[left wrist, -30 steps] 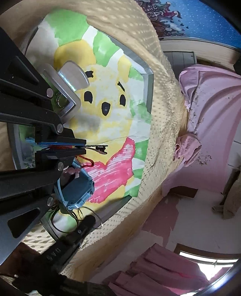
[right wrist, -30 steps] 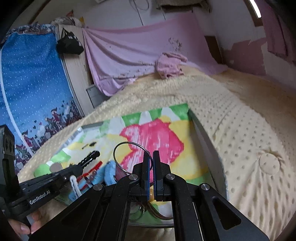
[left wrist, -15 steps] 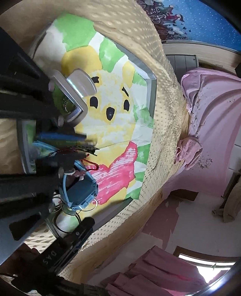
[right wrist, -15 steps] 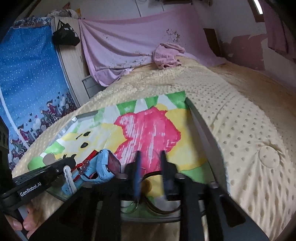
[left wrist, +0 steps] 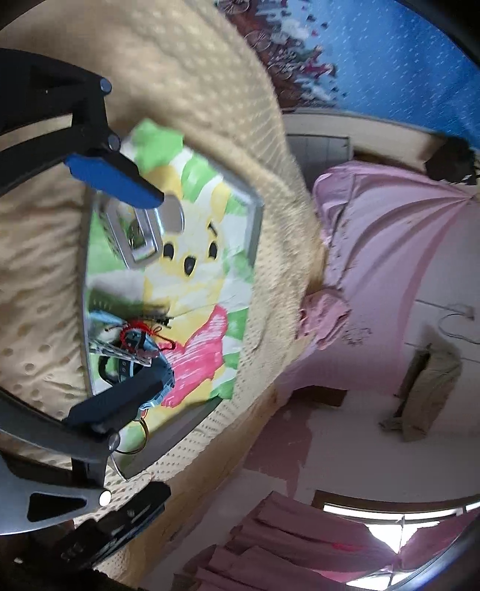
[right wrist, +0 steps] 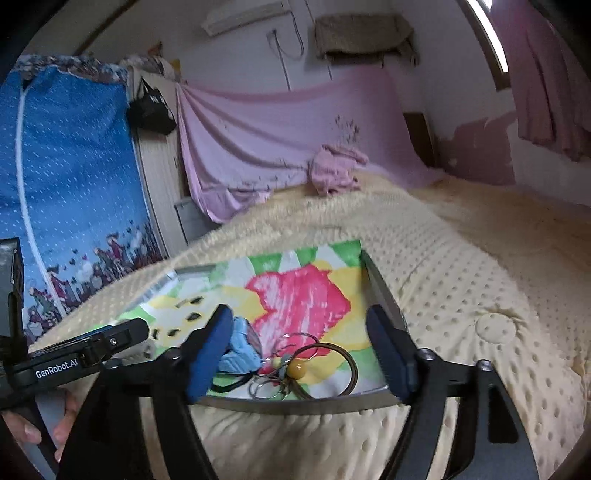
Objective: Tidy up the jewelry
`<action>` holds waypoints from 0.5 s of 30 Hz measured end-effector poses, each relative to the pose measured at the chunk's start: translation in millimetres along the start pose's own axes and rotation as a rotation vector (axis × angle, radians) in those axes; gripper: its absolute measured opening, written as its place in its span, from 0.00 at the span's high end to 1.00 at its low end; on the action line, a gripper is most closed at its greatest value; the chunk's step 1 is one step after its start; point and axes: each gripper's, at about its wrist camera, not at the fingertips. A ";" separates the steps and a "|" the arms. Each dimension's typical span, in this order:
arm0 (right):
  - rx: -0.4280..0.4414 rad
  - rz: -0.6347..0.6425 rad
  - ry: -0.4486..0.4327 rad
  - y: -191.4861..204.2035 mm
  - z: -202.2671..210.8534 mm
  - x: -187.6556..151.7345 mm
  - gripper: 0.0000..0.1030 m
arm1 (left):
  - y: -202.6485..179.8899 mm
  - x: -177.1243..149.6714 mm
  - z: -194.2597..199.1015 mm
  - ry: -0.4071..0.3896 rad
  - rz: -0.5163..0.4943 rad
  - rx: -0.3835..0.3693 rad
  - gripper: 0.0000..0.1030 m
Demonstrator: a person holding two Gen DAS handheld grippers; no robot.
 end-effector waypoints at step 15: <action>0.034 0.050 -0.130 30.4 82.2 -6.4 0.05 | 22.3 -22.6 92.8 -0.179 -0.033 0.056 0.00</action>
Point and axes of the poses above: each gripper's, at about its wrist camera, not at the fingertips, and z roughly against the way its jaws point, y to its left, x to its top, and after that the axes turned 3 degrees about z, right-handed
